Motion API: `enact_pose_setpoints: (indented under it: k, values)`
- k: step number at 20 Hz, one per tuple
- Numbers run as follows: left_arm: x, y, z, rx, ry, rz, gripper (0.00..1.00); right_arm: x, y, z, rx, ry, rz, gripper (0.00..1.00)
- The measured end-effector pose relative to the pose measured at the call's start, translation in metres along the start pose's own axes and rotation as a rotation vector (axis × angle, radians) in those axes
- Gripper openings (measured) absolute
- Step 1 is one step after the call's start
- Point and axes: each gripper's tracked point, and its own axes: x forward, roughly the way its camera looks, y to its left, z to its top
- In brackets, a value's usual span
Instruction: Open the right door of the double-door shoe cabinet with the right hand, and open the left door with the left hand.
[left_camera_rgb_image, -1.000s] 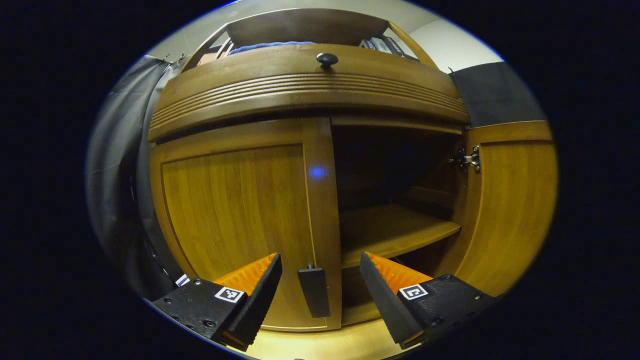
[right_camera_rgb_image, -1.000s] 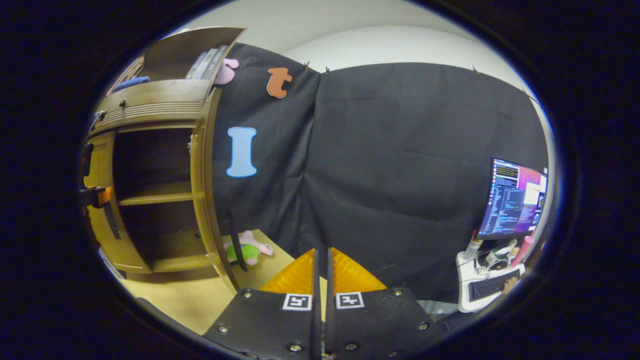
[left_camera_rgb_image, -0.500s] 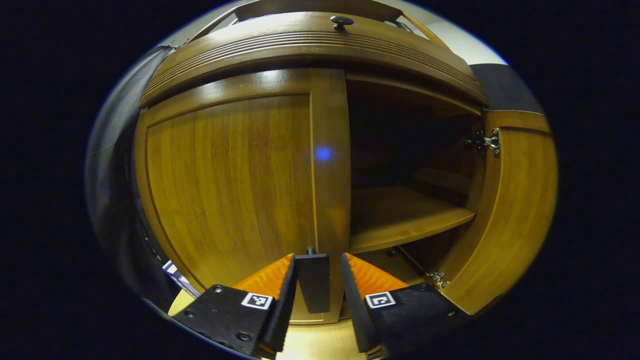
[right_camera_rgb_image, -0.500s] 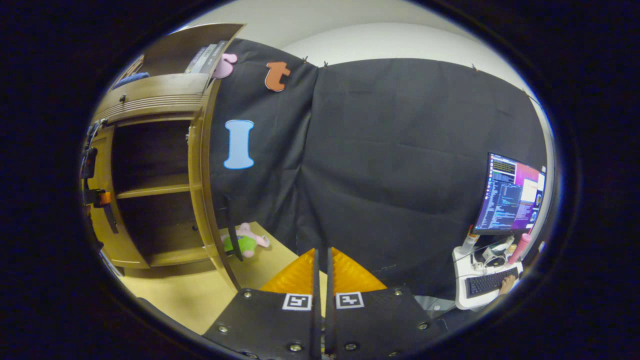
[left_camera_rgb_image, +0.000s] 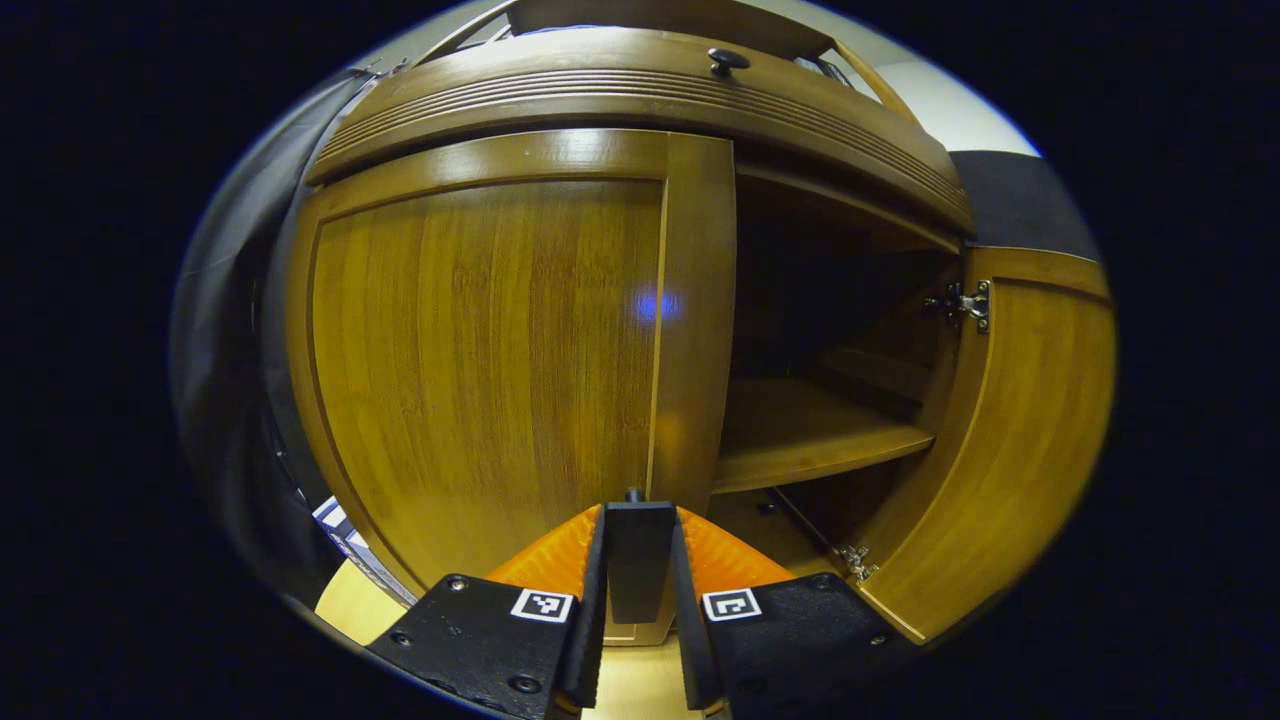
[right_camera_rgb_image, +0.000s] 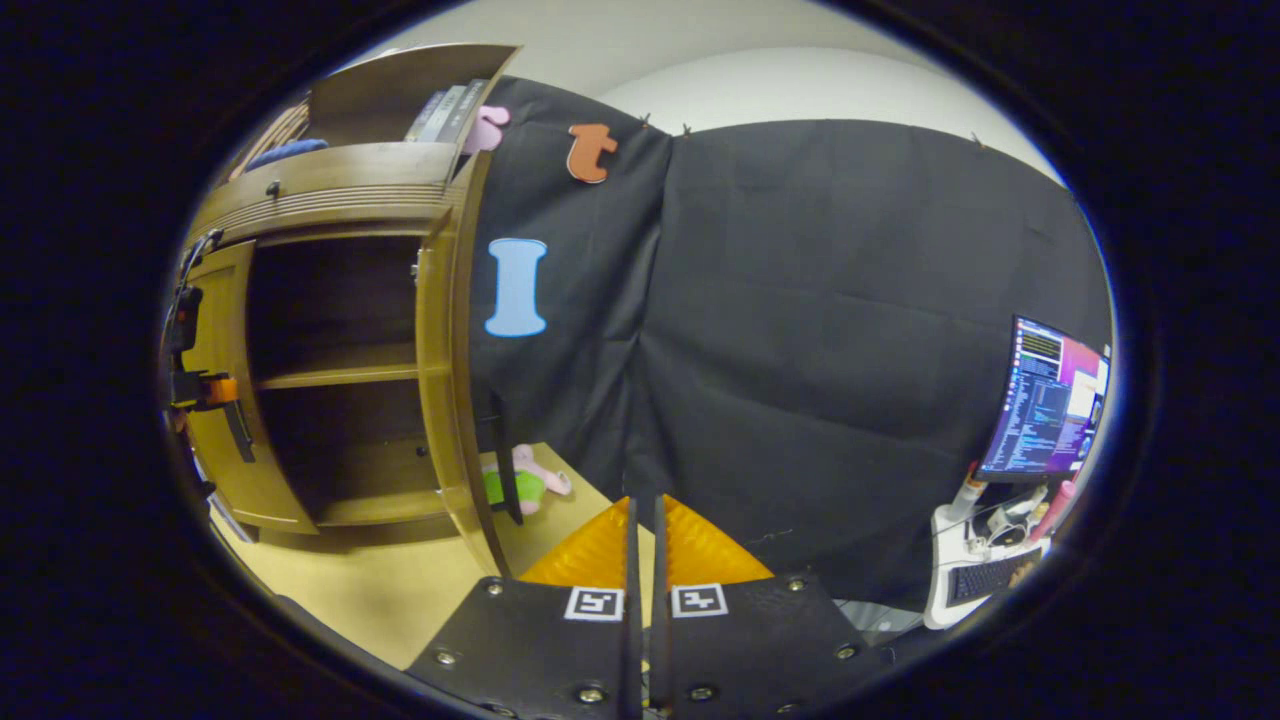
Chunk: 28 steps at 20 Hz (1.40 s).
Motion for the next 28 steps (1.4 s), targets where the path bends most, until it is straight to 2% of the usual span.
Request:
enact_pose_setpoints:
  k: [5, 6, 10, 11, 12, 15, 18, 19, 24, 25, 27, 28]
  values:
    - [-0.029, 0.002, -0.004, -0.037, -0.005, -0.020, 0.33, 0.002, 0.027, -0.001, -0.024, 0.002, 0.092, 0.04]
    - [-0.035, 0.003, -0.006, -0.045, -0.004, -0.022, 0.36, 0.002, 0.033, 0.000, -0.030, 0.001, 0.112, 0.04]
    - [-0.057, 0.008, -0.009, -0.078, -0.006, -0.025, 0.33, -0.001, 0.060, 0.002, -0.051, -0.005, 0.199, 0.04]
    - [-0.063, 0.010, -0.009, -0.084, -0.006, -0.023, 0.36, -0.002, 0.067, 0.001, -0.057, -0.005, 0.220, 0.04]
    - [-0.069, 0.012, -0.010, -0.090, -0.006, -0.020, 0.33, -0.003, 0.073, 0.001, -0.062, -0.005, 0.241, 0.04]
    - [-0.085, 0.018, -0.012, -0.105, -0.007, -0.010, 0.36, -0.007, 0.094, -0.001, -0.076, -0.003, 0.306, 0.04]
    - [-0.101, 0.026, -0.015, -0.123, -0.007, 0.003, 0.33, -0.013, 0.114, -0.002, -0.092, -0.002, 0.370, 0.04]
    - [-0.107, 0.029, -0.015, -0.129, -0.008, 0.010, 0.36, -0.013, 0.121, -0.003, -0.097, -0.002, 0.390, 0.04]
    - [-0.132, 0.043, -0.020, -0.177, -0.007, 0.043, 0.31, -0.021, 0.158, -0.006, -0.117, 0.003, 0.497, 0.04]
    - [-0.136, 0.046, -0.020, -0.199, -0.007, 0.047, 0.33, -0.023, 0.166, -0.007, -0.123, 0.003, 0.521, 0.04]
    - [-0.146, 0.052, -0.022, -0.225, -0.007, 0.057, 0.31, -0.027, 0.182, -0.006, -0.133, 0.001, 0.568, 0.04]
    - [-0.149, 0.055, -0.023, -0.226, -0.008, 0.064, 0.34, -0.029, 0.190, -0.006, -0.138, 0.000, 0.592, 0.04]
